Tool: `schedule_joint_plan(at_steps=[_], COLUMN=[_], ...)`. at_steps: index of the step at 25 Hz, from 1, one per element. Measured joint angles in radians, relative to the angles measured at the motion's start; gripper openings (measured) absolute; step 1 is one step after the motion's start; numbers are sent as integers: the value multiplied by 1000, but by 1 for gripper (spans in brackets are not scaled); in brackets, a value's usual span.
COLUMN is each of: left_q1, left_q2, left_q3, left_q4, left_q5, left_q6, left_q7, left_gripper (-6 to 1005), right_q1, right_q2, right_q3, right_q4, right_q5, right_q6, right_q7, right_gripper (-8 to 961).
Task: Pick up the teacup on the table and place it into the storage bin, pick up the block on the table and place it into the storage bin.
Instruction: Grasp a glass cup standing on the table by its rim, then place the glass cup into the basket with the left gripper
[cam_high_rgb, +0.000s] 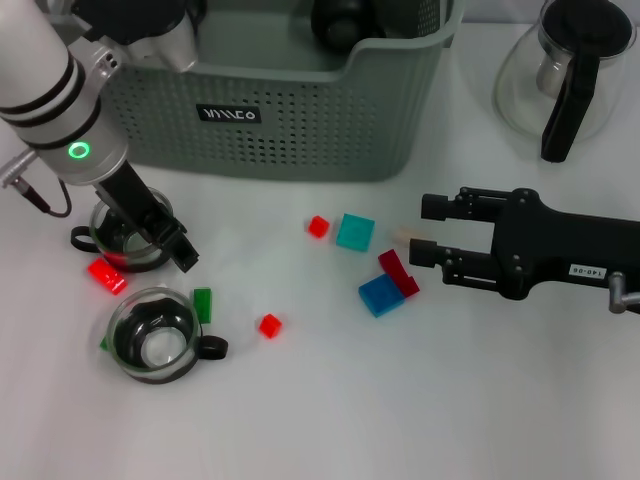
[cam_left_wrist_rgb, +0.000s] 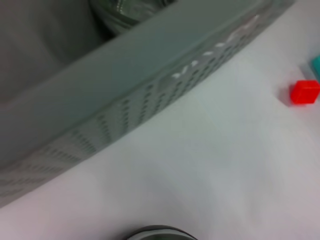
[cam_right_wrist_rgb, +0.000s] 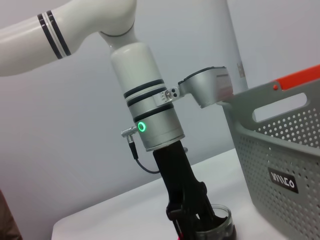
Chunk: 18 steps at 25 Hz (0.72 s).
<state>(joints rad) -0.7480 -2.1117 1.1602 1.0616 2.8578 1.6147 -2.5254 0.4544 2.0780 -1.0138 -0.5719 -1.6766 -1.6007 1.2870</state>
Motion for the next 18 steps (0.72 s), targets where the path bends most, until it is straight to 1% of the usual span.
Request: schedule_joint_plan(at_steps=[2, 5, 8, 13, 16, 18], left_q1=[0, 0, -1, 10, 15, 18], left_q2=[4, 16, 24, 23, 25, 25], left_q3=[-2, 4, 1, -2, -9, -35], left_q4=[-1, -17, -39, -13, 10, 36], left_q5=[0, 0, 0, 0, 0, -1], left_q6=[-3, -13, -19, -13, 10, 37], left_q7=[-15, -32, -36, -37, -37, -27], left_gripper=[736, 732, 519, 287, 188, 122], right_q1=[1, 1, 1, -1, -2, -2], right_q2=[0, -1, -2, -3, -4, -4], right_q3=[-1, -2, -2, 3, 4, 4], right_q4=[1, 2, 2, 3, 3, 3], right_q5=[0, 0, 0, 0, 0, 0], right_q6=[-1, -2, -2, -11, -17, -18], right_q7=[0, 0, 0, 0, 0, 0], right_gripper=[641, 641, 641, 641, 641, 641])
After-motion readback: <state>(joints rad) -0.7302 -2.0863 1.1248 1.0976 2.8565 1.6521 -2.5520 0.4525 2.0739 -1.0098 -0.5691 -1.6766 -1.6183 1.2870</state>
